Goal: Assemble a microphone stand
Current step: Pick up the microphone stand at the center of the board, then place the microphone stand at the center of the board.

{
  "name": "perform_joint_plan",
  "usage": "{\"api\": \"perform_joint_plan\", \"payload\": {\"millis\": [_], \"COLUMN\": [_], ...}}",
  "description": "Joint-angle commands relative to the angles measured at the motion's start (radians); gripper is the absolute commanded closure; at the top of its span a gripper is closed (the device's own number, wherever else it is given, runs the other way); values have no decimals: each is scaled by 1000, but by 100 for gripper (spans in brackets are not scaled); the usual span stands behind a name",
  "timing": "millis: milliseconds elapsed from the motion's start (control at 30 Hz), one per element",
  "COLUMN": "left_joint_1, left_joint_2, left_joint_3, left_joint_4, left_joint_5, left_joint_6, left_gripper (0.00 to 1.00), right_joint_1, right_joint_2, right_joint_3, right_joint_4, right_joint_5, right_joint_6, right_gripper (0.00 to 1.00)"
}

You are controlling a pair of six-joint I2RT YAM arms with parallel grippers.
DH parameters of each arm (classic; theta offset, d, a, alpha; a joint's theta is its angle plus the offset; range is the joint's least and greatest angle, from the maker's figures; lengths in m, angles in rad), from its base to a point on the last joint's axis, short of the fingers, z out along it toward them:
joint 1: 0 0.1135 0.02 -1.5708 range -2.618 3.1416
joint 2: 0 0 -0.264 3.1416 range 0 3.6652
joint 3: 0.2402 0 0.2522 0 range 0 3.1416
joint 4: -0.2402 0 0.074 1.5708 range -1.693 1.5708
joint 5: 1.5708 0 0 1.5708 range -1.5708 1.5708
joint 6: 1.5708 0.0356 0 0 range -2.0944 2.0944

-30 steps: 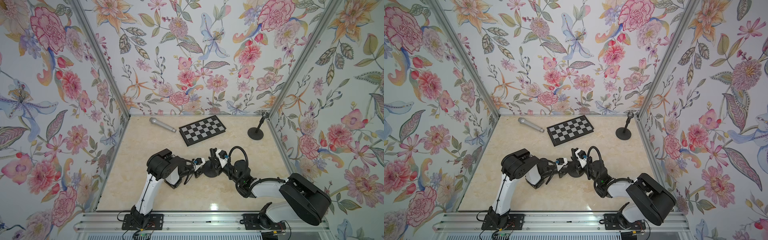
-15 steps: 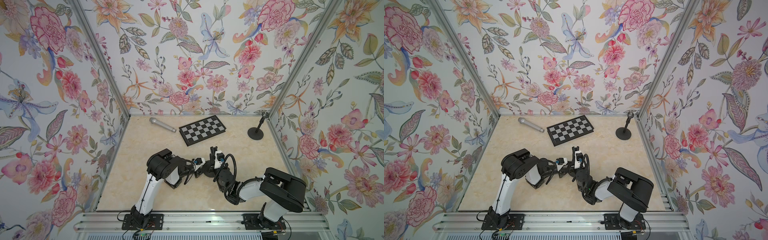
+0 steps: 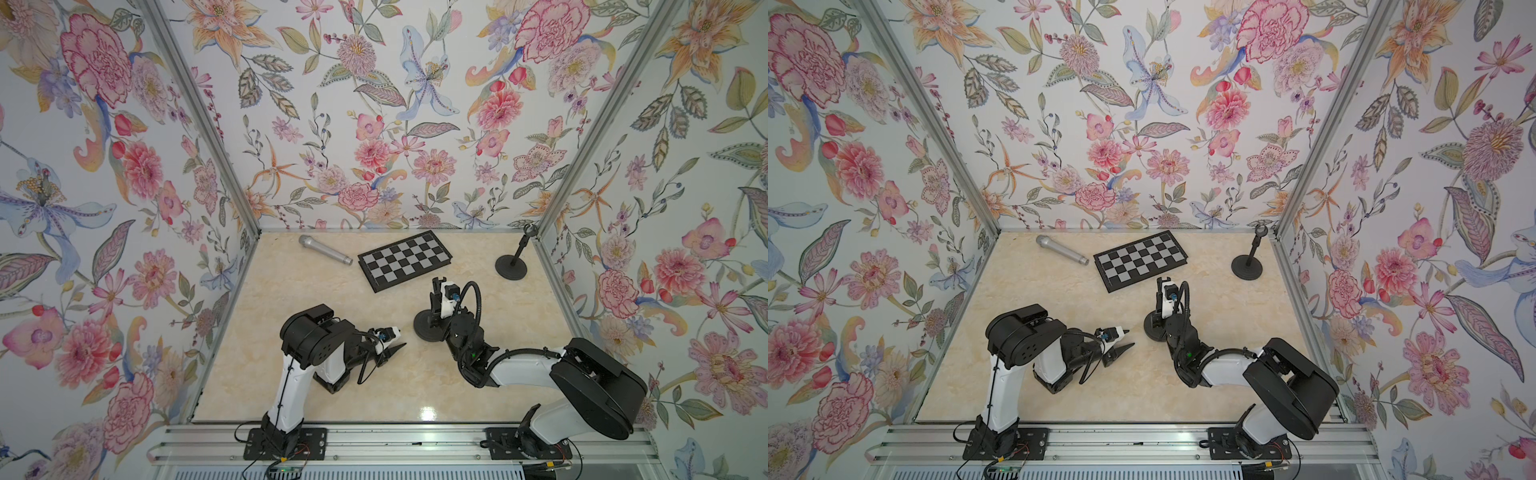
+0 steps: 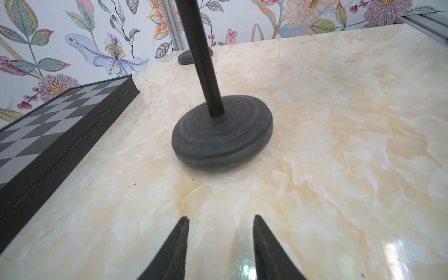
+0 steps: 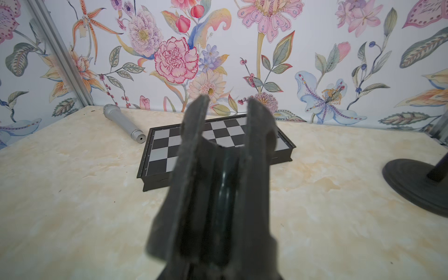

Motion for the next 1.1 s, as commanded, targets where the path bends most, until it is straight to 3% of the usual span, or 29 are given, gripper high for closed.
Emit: {"api": "perform_joint_plan", "payload": {"millis": [0,267,467,500,533,567,700,967,1067], "left_joint_1": [-12,-14,-15,-15,-14,-15,-14,-15,-16], "left_joint_2": [-30,-48,-76,-79,-79,-80,-74,-83,-87], "left_joint_3": [-23,-34,-54,-60,-64,-70,-84,-106,-113], "left_joint_4": [237,237,237,237,237,237,237,237,237], "left_joint_5": [-41,-51,-78,-91,-106,-115,-134,-208,-218], "left_joint_6": [44,30,-14,-14,-16,-21,-27,-49,-62], "left_gripper": [53,44,34,30,19,1,1,1,1], "right_joint_1": [-80,-377,-532,-547,-558,-566,-588,-625,-628], "right_joint_2": [-81,-16,177,219,254,296,454,640,660], "right_joint_3": [116,329,566,603,638,677,797,919,898], "right_joint_4": [-75,-127,-159,-149,-143,-140,-102,-115,-115], "right_joint_5": [-91,-232,-303,-315,-319,-316,-312,-315,-289], "right_joint_6": [-2,-38,-71,-95,-120,-150,-238,-175,-151], "right_gripper": [100,100,100,100,100,100,100,100,93]}}
